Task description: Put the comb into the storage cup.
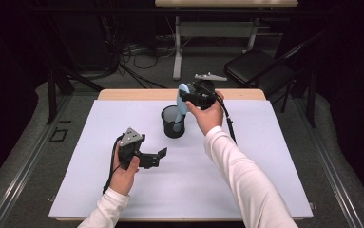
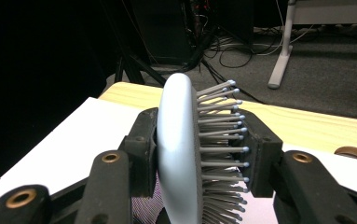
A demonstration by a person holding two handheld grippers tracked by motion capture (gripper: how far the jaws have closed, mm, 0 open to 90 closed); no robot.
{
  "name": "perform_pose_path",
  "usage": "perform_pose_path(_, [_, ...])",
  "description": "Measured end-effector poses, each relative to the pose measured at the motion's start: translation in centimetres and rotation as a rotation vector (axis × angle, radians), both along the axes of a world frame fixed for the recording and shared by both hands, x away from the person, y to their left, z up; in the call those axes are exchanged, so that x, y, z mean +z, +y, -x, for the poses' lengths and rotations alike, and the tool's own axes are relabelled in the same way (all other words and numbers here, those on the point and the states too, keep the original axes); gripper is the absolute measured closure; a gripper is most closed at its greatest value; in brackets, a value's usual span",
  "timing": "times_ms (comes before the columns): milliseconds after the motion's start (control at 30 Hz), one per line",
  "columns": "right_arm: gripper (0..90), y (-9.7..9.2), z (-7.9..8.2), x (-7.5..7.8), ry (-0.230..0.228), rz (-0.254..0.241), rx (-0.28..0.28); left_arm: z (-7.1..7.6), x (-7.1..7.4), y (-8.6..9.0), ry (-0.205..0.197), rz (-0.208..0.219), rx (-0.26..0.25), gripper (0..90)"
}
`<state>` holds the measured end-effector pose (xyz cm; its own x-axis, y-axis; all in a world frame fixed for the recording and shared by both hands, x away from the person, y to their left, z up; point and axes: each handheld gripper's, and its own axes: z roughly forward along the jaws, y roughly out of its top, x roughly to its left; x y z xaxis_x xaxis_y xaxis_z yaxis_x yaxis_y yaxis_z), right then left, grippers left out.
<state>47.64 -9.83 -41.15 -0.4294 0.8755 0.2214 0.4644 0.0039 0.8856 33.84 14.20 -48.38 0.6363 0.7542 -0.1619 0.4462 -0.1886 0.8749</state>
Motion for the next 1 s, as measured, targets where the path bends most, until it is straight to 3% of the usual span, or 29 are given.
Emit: perform_pose_path(1000, [49.3, 0.96, 0.11, -0.13, -0.046, 0.047, 0.046, -0.01, 0.0, 0.0, -0.001, -0.001, 0.0, 0.5])
